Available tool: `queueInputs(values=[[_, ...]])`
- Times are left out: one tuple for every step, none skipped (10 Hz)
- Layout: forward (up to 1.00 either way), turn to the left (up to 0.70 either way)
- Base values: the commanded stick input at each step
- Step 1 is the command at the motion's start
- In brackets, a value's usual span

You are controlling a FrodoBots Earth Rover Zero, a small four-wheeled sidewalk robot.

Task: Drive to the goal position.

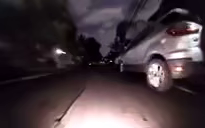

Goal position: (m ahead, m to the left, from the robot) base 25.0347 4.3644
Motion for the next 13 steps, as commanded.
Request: queueInputs(values=[[1.00,0.00],[1.00,0.00],[1.00,0.00],[1.00,0.00],[1.00,0.00],[1.00,0.00],[1.00,0.00],[1.00,0.00],[1.00,0.00],[1.00,0.00],[1.00,0.00],[1.00,0.05],[1.00,0.23]])
